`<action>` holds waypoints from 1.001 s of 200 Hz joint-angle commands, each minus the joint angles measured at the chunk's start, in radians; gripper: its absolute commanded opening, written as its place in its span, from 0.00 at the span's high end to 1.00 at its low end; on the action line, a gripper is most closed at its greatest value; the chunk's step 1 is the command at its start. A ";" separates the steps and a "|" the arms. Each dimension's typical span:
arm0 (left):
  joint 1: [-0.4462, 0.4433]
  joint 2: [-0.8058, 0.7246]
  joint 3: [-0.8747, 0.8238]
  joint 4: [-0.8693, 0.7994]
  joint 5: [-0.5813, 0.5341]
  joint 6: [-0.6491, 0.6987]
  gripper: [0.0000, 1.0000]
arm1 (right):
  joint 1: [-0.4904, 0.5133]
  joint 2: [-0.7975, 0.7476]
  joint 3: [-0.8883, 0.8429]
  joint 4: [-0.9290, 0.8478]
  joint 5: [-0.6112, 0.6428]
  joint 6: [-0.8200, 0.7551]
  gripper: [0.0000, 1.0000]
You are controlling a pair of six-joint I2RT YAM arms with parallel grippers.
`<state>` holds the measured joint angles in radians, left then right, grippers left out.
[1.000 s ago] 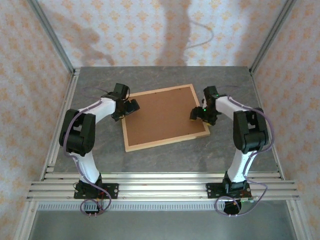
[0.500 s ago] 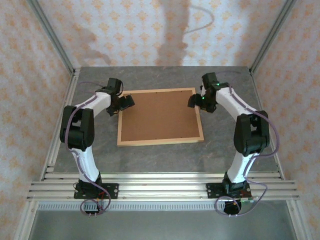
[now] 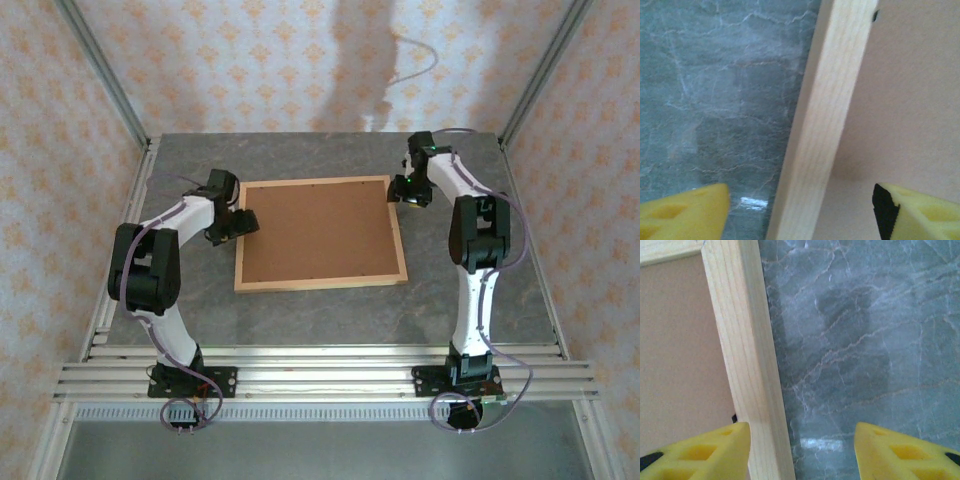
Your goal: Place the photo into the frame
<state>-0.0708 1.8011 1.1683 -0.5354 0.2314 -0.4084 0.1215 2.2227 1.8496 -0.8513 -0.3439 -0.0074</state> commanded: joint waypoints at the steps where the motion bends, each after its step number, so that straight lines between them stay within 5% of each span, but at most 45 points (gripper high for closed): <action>1: 0.012 -0.033 -0.013 -0.035 -0.054 0.041 0.30 | 0.001 0.015 0.052 -0.044 0.019 -0.022 0.44; 49: 0.013 -0.012 -0.006 -0.039 -0.068 0.055 0.45 | 0.001 0.063 0.084 -0.064 -0.003 -0.037 0.44; 200: 0.013 0.048 -0.020 -0.019 -0.056 0.036 0.48 | 0.026 0.083 0.004 -0.044 -0.018 -0.060 0.44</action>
<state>-0.0650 1.8111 1.1625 -0.5385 0.2024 -0.3679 0.1246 2.2692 1.8778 -0.8364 -0.3847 -0.0479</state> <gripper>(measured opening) 0.528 0.555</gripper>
